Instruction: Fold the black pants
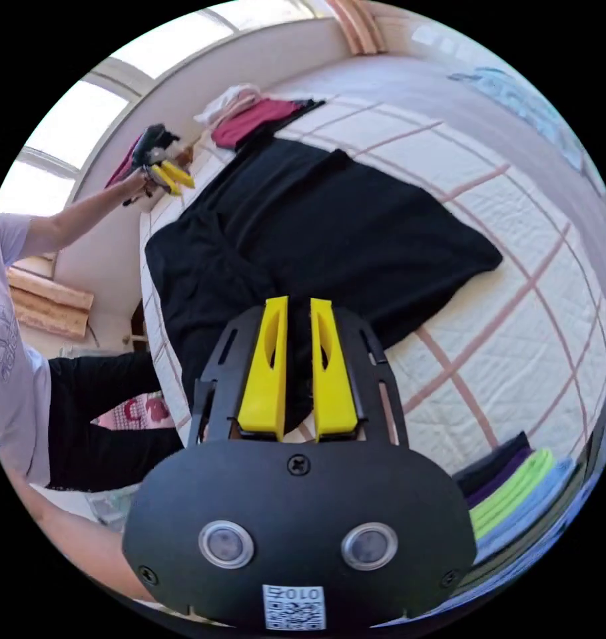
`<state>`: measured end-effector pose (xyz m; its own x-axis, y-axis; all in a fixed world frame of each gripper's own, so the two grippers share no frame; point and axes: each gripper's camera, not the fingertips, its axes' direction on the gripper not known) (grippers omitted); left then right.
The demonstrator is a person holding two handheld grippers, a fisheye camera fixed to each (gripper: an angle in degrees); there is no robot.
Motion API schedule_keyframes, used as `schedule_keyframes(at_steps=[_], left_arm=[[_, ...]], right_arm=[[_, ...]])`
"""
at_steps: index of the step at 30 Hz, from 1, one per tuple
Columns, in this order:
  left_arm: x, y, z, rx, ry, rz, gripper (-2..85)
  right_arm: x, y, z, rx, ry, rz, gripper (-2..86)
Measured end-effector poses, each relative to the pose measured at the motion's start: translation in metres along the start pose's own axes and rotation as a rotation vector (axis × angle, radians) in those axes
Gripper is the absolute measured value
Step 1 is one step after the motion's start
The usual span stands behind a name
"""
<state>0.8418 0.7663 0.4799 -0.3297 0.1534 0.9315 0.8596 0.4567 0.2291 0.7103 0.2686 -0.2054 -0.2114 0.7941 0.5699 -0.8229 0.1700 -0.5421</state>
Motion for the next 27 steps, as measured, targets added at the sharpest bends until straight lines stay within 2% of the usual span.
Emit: schedule_keyframes(at_steps=[2, 4, 6, 9, 13, 18, 20, 22, 27], left_arm=[[0.016, 0.061, -0.046, 0.343, -0.051, -0.131, 9.0], [0.041, 0.105, -0.059, 0.465, -0.095, -0.187, 9.6], [0.071, 0.134, -0.048, 0.405, -0.153, -0.22, 10.2], [0.111, 0.162, -0.007, 0.222, -0.195, -0.233, 10.7], [0.131, 0.171, 0.025, 0.113, -0.3, -0.223, 10.9], [0.131, 0.151, 0.019, 0.099, -0.308, -0.128, 10.6], [0.138, 0.14, 0.022, 0.003, -0.322, -0.039, 10.1], [0.141, 0.139, 0.023, -0.037, -0.344, -0.018, 9.5], [0.139, 0.135, 0.016, -0.012, -0.391, -0.039, 5.4]], right_arm=[[-0.022, 0.033, -0.029, 0.145, 0.082, 0.024, 11.1], [-0.048, 0.067, -0.037, 0.149, 0.13, 0.053, 14.6], [-0.077, 0.111, -0.021, 0.034, 0.139, 0.125, 15.9], [-0.107, 0.155, 0.006, -0.044, 0.088, 0.172, 15.8], [-0.128, 0.164, 0.032, -0.114, 0.13, 0.118, 14.5], [-0.128, 0.154, 0.044, -0.151, 0.119, 0.089, 12.5], [-0.129, 0.155, 0.04, -0.138, 0.141, 0.091, 11.7], [-0.131, 0.159, 0.035, -0.123, 0.165, 0.096, 10.8], [-0.136, 0.162, 0.035, -0.118, 0.213, 0.059, 5.5]])
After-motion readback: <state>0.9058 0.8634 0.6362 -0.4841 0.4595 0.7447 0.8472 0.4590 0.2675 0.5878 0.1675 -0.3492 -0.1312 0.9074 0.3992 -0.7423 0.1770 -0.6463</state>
